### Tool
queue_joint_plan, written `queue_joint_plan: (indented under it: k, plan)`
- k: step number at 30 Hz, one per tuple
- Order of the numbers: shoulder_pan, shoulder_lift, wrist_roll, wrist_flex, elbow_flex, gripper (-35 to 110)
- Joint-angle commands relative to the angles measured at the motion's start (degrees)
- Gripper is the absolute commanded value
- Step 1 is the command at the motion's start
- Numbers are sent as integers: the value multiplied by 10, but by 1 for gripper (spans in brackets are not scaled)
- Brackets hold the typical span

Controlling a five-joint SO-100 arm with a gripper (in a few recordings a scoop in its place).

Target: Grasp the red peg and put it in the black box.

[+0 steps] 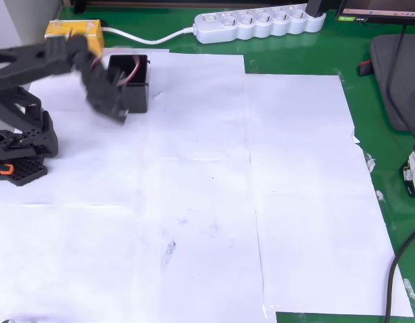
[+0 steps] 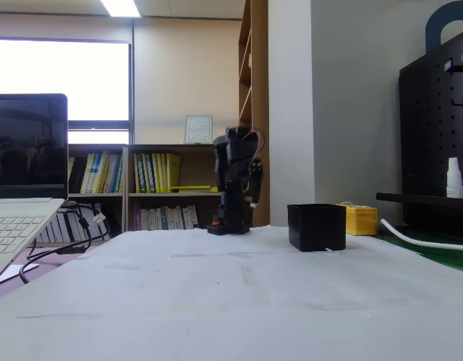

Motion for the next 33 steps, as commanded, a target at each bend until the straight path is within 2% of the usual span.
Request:
queue_joint_plan:
  k: [1, 8, 15, 21, 30, 33]
  plan:
    - [18, -95, -45, -65, -83, 0]
    - [35, -316, -90, -90, -286, 0]
    - [54, -442, -117, -83, -396, 0]
    - [59, -533, -125, 66, -400, 0]
    - [73, -600, -88, 192, -400, 0]
    - [77, -600, -111, 229, -400, 0]
